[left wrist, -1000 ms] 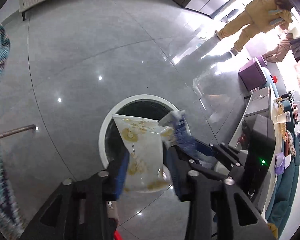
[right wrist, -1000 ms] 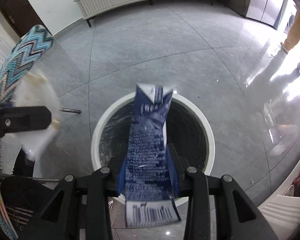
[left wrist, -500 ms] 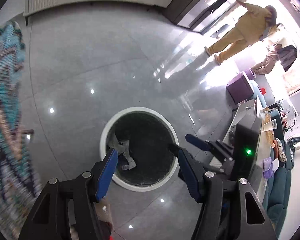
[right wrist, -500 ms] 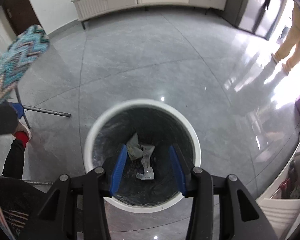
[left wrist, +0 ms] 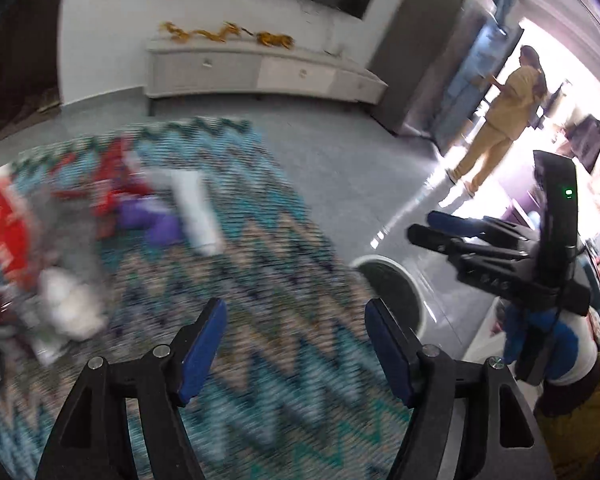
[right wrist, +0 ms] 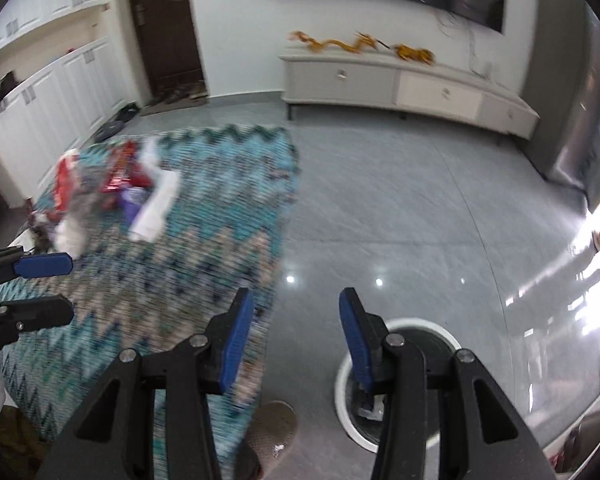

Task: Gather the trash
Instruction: 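Return both tools to the trash pile on the rug, then grasp the white milk carton with the left tool while the right tool grasps the clear plastic bag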

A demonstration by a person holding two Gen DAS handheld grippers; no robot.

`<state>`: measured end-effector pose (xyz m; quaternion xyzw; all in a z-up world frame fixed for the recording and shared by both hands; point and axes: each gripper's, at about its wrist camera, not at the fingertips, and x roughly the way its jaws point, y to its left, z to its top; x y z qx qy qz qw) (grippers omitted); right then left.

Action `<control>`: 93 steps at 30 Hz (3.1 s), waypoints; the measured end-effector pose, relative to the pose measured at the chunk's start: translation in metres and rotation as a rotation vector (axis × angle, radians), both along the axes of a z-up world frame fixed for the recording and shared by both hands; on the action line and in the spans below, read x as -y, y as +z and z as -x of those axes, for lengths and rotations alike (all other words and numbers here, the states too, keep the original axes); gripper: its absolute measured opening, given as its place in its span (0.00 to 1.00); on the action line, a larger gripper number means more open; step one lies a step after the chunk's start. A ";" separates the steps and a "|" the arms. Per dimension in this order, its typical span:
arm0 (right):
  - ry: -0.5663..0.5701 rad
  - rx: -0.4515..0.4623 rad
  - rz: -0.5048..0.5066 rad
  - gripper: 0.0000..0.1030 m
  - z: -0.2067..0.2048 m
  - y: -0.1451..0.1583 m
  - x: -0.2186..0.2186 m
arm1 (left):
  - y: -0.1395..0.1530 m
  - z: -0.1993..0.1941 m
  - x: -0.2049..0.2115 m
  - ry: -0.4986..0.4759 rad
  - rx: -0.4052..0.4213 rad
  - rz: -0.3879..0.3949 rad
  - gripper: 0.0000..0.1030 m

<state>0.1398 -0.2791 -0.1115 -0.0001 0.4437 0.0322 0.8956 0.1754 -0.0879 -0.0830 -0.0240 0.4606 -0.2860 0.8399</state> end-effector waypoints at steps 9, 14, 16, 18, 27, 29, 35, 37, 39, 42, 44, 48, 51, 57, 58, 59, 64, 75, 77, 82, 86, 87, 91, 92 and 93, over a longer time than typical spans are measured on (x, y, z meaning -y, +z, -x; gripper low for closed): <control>0.235 0.000 0.010 0.42 -0.026 0.026 -0.129 | -0.013 0.001 -0.182 0.264 0.093 -0.136 0.76; 0.308 -0.056 -0.017 0.42 -0.049 0.014 -0.180 | -0.029 -0.016 -0.232 0.256 0.106 -0.234 0.82; 0.325 -0.084 -0.013 0.42 -0.062 0.007 -0.201 | -0.034 -0.018 -0.239 0.240 0.109 -0.269 0.83; 0.334 -0.109 -0.001 0.42 -0.075 0.001 -0.218 | -0.041 -0.022 -0.243 0.197 0.112 -0.304 0.83; 0.395 -0.162 0.056 0.42 -0.124 -0.007 -0.272 | -0.067 -0.036 -0.262 0.123 0.113 -0.357 0.84; 0.409 -0.171 0.079 0.42 -0.135 -0.009 -0.281 | -0.073 -0.040 -0.265 0.118 0.102 -0.351 0.84; 0.467 -0.203 0.162 0.42 -0.147 -0.020 -0.295 | -0.089 -0.045 -0.274 0.099 0.080 -0.312 0.84; 0.477 -0.221 0.211 0.42 -0.151 -0.025 -0.296 | -0.092 -0.047 -0.275 0.101 0.082 -0.295 0.79; 0.474 -0.226 0.252 0.42 -0.155 -0.028 -0.296 | -0.092 -0.047 -0.277 0.103 0.078 -0.260 0.71; 0.464 -0.202 0.270 0.42 -0.167 -0.022 -0.293 | -0.095 -0.047 -0.280 0.102 0.070 -0.233 0.58; 0.453 -0.178 0.264 0.42 -0.179 -0.013 -0.293 | -0.098 -0.045 -0.280 0.104 0.068 -0.226 0.56; 0.439 -0.169 0.249 0.42 -0.205 -0.004 -0.299 | -0.100 -0.045 -0.281 0.117 0.056 -0.197 0.54; 0.442 -0.233 0.226 0.41 -0.225 -0.012 -0.309 | -0.101 -0.050 -0.286 0.130 0.021 -0.172 0.53; 0.458 -0.400 0.183 0.41 -0.251 -0.043 -0.324 | -0.101 -0.074 -0.294 0.139 -0.068 -0.144 0.55; 0.457 -0.421 0.181 0.41 -0.254 -0.048 -0.325 | -0.100 -0.076 -0.293 0.136 -0.079 -0.146 0.56; 0.457 -0.437 0.184 0.41 -0.257 -0.052 -0.326 | -0.099 -0.078 -0.293 0.131 -0.083 -0.149 0.57; 0.458 -0.516 0.206 0.41 -0.265 -0.065 -0.324 | -0.102 -0.089 -0.288 0.109 -0.097 -0.197 0.58; 0.518 -0.599 0.232 0.38 -0.254 -0.091 -0.322 | -0.096 -0.098 -0.280 0.056 -0.121 -0.247 0.46; 0.534 -0.613 0.235 0.38 -0.253 -0.098 -0.323 | -0.098 -0.095 -0.273 0.041 -0.118 -0.263 0.47; 0.548 -0.582 0.252 0.19 -0.249 -0.099 -0.326 | -0.099 -0.090 -0.264 0.028 -0.095 -0.301 0.48; 0.546 -0.537 0.276 0.11 -0.250 -0.083 -0.321 | -0.098 -0.091 -0.264 0.050 -0.089 -0.281 0.47; 0.541 -0.519 0.282 0.10 -0.250 -0.079 -0.320 | -0.097 -0.092 -0.264 0.060 -0.084 -0.270 0.46; 0.513 -0.447 0.304 0.08 -0.252 -0.056 -0.315 | -0.100 -0.077 -0.274 0.086 -0.073 -0.246 0.44; 0.508 -0.432 0.313 0.07 -0.251 -0.051 -0.314 | -0.100 -0.075 -0.276 0.094 -0.075 -0.240 0.44; 0.503 -0.418 0.322 0.07 -0.250 -0.046 -0.314 | -0.099 -0.073 -0.278 0.101 -0.079 -0.230 0.44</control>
